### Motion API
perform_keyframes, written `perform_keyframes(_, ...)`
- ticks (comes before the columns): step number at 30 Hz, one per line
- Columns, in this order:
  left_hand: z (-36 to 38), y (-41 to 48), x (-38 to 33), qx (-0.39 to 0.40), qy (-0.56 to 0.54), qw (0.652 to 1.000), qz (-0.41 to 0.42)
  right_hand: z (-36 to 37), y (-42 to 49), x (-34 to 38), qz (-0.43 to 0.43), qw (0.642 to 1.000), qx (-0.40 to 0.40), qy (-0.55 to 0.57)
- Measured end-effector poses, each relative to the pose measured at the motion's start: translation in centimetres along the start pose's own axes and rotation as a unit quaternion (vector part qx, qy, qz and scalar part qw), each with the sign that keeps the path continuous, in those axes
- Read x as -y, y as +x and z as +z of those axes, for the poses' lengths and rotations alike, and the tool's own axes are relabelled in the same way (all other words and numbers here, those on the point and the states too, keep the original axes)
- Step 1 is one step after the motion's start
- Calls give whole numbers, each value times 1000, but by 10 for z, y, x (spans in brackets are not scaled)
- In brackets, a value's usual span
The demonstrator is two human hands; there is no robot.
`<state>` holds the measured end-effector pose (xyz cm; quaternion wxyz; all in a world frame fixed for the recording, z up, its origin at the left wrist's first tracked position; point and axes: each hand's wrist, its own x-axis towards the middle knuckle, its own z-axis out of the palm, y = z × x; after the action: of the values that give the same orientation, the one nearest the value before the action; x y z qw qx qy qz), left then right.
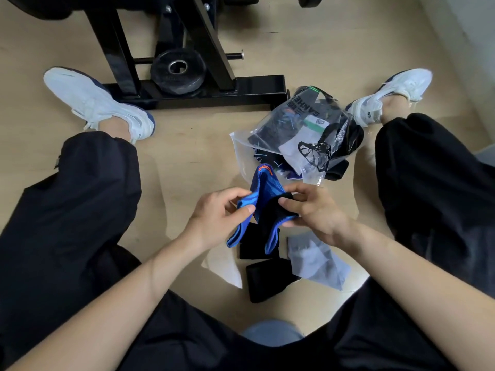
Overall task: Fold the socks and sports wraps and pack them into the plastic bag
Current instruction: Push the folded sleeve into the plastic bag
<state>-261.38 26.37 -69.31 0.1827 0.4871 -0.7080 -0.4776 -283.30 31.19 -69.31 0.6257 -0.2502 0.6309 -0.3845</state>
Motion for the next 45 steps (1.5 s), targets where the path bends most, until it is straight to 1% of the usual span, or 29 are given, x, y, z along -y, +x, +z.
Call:
perform_keyframes(5,15,-5,-3,40,51,996,67,9,-3,-1,3,999,29,42)
perform_keyframes(7,17,-6,-3,61,36,994,83,9,-4,1,4,998,38,40)
perform_keyframes(9,18,-7,-4,94,-1,992,88,7,-6,2,7,998,56,29)
perform_keyframes(11,18,-6,-3,125,-18,987,95,6,-7,1,-15,998,67,-2)
perform_keyframes(14,10,-5,-4,146,-46,987,54,-1,-5,-1,-61,994,74,-53)
perform_keyframes(15,5,-4,-4,135,-46,989,32,-4,-3,0,-72,992,81,-70)
perform_keyframes(17,-3,0,-3,67,-35,997,22,-11,1,2,-107,981,92,-131)
perform_keyframes(18,-7,2,-2,23,-23,999,36,-13,2,4,-129,972,98,-173)
perform_keyframes(20,-13,8,0,-49,37,994,96,-15,3,6,-159,950,114,-244)
perform_keyframes(21,-16,10,2,-65,76,988,118,-15,2,6,-162,943,121,-265)
perform_keyframes(22,-18,11,2,-63,115,983,129,-14,1,6,-162,938,128,-278)
perform_keyframes(24,-19,13,2,-10,183,975,127,-14,-1,6,-166,931,144,-292)
perform_keyframes(27,-11,14,5,94,236,963,85,-12,-4,6,-176,923,164,-301)
perform_keyframes(29,-8,16,9,114,241,963,36,-12,-4,6,-184,919,170,-305)
perform_keyframes(33,-11,18,14,89,153,984,-35,-11,-7,7,-203,906,175,-328)
perform_keyframes(37,-14,20,13,66,23,996,-59,-6,-14,13,-269,865,197,-374)
perform_keyframes(39,-14,22,15,43,-20,997,-58,-5,-15,12,-285,848,191,-405)
perform_keyframes(41,-14,23,16,13,-54,997,-62,-5,-14,10,-283,835,181,-436)
perform_keyframes(45,-13,24,11,-45,-124,989,-72,-5,-10,9,-275,830,164,-457)
